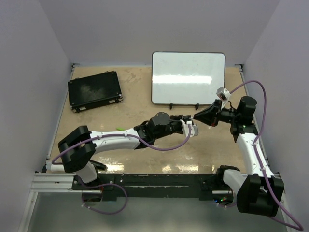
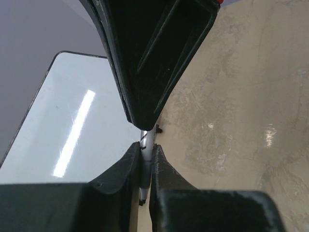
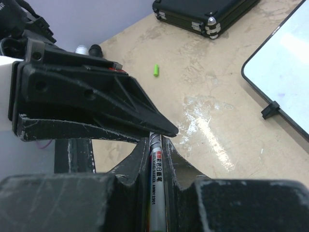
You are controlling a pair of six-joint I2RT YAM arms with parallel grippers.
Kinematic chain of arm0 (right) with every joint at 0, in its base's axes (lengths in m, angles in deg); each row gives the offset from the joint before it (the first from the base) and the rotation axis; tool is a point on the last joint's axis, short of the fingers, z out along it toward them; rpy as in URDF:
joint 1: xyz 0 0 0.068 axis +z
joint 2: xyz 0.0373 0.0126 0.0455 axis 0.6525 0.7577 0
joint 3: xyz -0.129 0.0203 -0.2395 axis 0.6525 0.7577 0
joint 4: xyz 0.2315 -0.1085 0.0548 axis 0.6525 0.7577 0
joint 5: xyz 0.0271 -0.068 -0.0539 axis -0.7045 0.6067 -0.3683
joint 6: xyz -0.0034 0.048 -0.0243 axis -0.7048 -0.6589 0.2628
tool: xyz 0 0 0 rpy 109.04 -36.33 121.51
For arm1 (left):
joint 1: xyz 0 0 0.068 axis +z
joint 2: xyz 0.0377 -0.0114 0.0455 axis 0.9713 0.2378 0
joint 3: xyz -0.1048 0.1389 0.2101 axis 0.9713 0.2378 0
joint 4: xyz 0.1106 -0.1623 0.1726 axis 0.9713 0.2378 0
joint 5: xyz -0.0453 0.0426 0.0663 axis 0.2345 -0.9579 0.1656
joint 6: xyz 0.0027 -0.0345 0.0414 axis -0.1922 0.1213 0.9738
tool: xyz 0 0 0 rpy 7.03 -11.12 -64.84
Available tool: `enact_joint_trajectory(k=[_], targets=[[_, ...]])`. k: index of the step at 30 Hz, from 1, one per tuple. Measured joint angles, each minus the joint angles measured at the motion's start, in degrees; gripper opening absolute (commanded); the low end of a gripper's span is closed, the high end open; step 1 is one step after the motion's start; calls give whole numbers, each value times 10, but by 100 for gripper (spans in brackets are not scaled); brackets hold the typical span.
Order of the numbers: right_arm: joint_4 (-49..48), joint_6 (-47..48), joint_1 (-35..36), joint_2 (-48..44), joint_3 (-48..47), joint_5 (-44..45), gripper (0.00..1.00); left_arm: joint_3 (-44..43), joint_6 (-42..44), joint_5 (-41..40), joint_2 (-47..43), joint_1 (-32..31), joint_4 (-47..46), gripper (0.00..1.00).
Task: Write a sentence on the whiteboard
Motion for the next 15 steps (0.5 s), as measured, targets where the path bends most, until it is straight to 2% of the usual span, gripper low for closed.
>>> enact_joint_trajectory(k=[2,3,4,7,15], targets=[[6,4,0,0,0,5,1,-5,6,1,5,-1,7,0],[7,5,0,1,0,7,5,-6,10,1,7,-1,9,0],[8,7,0,1,0,8,16,-7,10,2,8,0,10,0],[14,12,0,2,0,9,23,-8,9,2,9,0,11,0],[26,19,3,3,0,11,27,-10,7,-8,9,-2,10,0]])
